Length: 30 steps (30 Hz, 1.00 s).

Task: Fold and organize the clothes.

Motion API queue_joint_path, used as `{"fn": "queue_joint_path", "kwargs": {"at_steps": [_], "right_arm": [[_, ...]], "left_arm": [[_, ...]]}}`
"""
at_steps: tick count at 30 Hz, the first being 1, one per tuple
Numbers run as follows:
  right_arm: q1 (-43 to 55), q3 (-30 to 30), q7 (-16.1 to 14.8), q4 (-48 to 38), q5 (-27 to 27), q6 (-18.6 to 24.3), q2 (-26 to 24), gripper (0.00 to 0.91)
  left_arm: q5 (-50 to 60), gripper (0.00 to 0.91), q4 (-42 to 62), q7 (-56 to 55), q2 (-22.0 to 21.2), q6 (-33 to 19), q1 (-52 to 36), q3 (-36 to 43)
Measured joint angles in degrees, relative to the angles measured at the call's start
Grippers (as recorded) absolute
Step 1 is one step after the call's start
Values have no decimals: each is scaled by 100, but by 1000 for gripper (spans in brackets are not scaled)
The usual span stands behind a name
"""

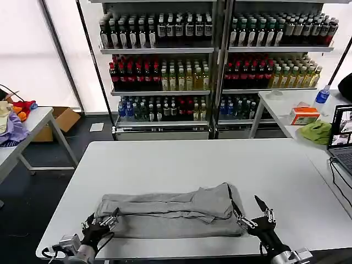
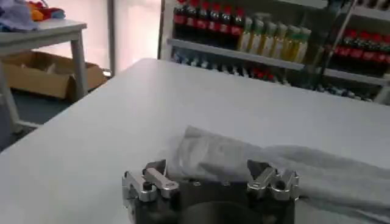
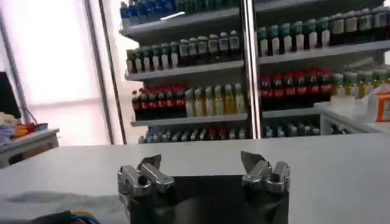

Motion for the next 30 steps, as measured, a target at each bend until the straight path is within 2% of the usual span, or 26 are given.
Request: {"fn": "queue_joint_path", "kwargs": {"at_steps": [16, 24, 30], "right_arm": [[-146, 56, -35, 138, 227, 119, 15, 907], [-118, 46, -31, 187, 258, 117, 13, 907], [-129, 53, -24, 195, 299, 126, -19, 907]], "left_arm": [[295, 20, 286, -9, -350, -450, -26, 309], [115, 10, 242, -67, -374, -630, -81, 193], [-160, 10, 89, -37, -228, -670, -128, -126]]}}
